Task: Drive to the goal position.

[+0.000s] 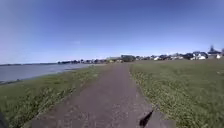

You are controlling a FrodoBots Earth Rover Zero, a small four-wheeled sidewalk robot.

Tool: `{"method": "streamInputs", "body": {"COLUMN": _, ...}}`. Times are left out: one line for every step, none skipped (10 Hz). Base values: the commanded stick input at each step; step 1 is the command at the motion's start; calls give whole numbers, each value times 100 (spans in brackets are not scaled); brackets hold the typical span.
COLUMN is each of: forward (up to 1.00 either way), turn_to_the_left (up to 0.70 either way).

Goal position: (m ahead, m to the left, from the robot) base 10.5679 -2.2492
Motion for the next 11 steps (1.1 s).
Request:
{"method": "streamInputs", "body": {"forward": 70, "turn_to_the_left": 0}}
{"method": "streamInputs", "body": {"forward": 70, "turn_to_the_left": 0}}
{"method": "streamInputs", "body": {"forward": 70, "turn_to_the_left": 0}}
{"method": "streamInputs", "body": {"forward": 70, "turn_to_the_left": 0}}
{"method": "streamInputs", "body": {"forward": 70, "turn_to_the_left": 0}}
{"method": "streamInputs", "body": {"forward": 70, "turn_to_the_left": 0}}
{"method": "streamInputs", "body": {"forward": 70, "turn_to_the_left": 0}}
{"method": "streamInputs", "body": {"forward": 70, "turn_to_the_left": 0}}
{"method": "streamInputs", "body": {"forward": 70, "turn_to_the_left": 0}}
{"method": "streamInputs", "body": {"forward": 70, "turn_to_the_left": 0}}
{"method": "streamInputs", "body": {"forward": 70, "turn_to_the_left": -20}}
